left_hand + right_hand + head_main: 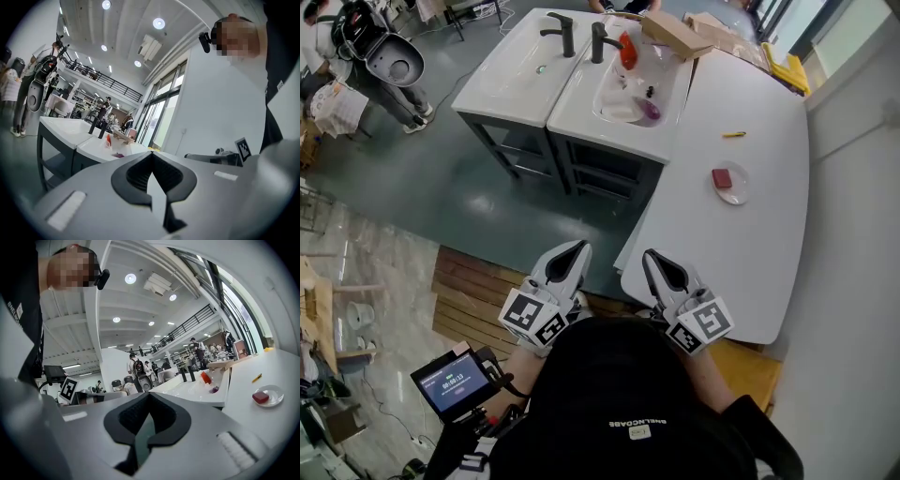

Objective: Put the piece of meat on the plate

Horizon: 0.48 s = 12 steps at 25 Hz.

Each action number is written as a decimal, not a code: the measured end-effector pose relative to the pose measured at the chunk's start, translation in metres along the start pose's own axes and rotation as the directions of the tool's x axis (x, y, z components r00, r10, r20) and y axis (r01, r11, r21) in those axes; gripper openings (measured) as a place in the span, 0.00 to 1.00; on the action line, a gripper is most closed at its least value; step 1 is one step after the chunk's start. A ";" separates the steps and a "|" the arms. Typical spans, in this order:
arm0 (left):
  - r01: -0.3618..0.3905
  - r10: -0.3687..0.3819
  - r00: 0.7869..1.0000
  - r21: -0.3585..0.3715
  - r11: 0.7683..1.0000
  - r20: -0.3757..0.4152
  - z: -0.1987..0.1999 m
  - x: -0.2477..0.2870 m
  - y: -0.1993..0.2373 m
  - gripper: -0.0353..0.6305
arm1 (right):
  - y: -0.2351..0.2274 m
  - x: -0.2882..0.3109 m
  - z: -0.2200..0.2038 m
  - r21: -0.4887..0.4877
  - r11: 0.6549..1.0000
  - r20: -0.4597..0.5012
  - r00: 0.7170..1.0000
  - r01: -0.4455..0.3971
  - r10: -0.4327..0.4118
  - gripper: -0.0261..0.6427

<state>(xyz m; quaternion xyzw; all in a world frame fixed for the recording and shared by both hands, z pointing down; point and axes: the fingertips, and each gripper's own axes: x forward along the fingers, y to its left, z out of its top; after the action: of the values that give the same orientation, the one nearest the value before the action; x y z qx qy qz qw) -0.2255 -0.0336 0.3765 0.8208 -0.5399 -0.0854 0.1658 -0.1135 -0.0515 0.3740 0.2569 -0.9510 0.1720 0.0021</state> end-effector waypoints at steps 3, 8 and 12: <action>0.006 -0.006 1.000 0.007 1.000 0.010 0.003 -0.001 0.002 0.08 | 0.002 0.001 0.001 -0.003 1.000 0.003 1.000 0.010 -0.010 0.05; 0.084 -0.084 0.996 -0.011 0.996 -0.008 0.001 0.004 -0.008 0.08 | 0.002 0.001 0.001 -0.006 1.000 0.009 1.000 0.019 -0.019 0.05; 0.120 -0.120 0.992 -0.016 0.993 -0.030 -0.002 0.004 -0.016 0.08 | 0.002 -0.001 -0.001 -0.006 1.000 0.010 1.000 0.026 -0.026 0.05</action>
<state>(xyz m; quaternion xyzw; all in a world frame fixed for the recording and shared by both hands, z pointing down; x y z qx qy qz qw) -0.2094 -0.0311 0.3727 0.8517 -0.4864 -0.0866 0.1745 -0.1137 -0.0488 0.3741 0.2699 -0.9481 0.1679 0.0003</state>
